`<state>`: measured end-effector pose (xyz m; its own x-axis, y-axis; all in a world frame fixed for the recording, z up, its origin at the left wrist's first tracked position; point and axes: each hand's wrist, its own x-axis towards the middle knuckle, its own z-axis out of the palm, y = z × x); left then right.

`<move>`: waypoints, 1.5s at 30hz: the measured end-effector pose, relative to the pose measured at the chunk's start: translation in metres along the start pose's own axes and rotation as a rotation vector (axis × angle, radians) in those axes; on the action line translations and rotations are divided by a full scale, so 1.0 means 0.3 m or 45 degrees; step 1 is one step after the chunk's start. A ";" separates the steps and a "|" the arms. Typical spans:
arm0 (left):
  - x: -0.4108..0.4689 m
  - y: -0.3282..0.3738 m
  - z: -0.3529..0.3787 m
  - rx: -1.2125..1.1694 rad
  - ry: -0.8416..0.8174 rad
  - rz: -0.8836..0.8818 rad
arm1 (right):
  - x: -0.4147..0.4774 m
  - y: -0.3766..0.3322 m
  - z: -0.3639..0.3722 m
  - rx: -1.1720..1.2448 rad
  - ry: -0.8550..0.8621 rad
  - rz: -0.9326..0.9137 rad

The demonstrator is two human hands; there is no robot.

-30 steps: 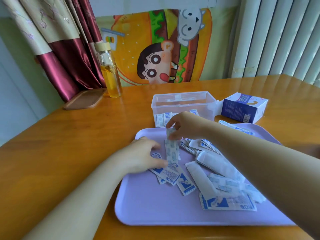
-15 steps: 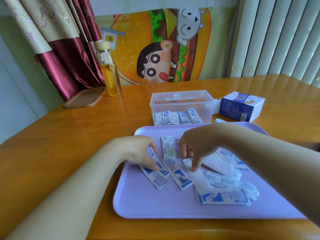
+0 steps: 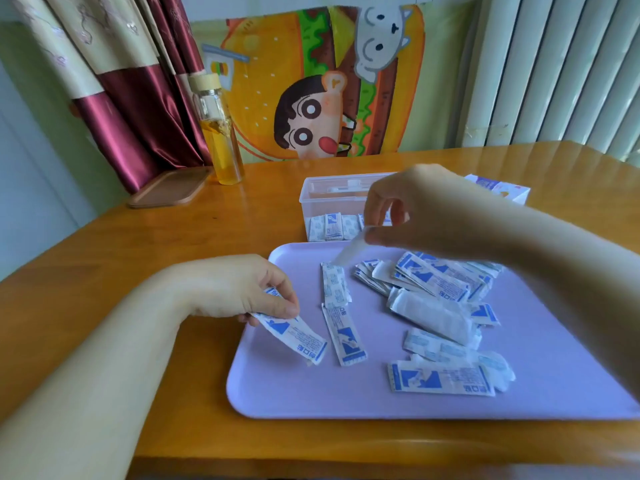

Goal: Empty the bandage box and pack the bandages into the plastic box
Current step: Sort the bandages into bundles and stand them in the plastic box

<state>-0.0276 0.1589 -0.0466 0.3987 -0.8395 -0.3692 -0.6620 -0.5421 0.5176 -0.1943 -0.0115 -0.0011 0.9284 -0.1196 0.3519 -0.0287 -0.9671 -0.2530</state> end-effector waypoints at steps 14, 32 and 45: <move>0.000 -0.004 0.034 0.277 -0.074 -0.004 | -0.058 -0.079 0.232 -0.125 -0.587 0.289; -0.015 0.004 0.070 0.176 0.040 0.100 | -0.063 -0.137 0.257 -0.067 -0.590 0.059; -0.019 0.005 0.183 -0.103 0.390 0.244 | -0.057 -0.093 0.223 0.102 -0.641 0.327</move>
<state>-0.0657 0.1650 -0.0862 0.4520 -0.8918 -0.0173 -0.6957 -0.3647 0.6189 -0.1846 0.0326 -0.0604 0.9580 -0.2079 -0.1975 -0.2668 -0.8987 -0.3482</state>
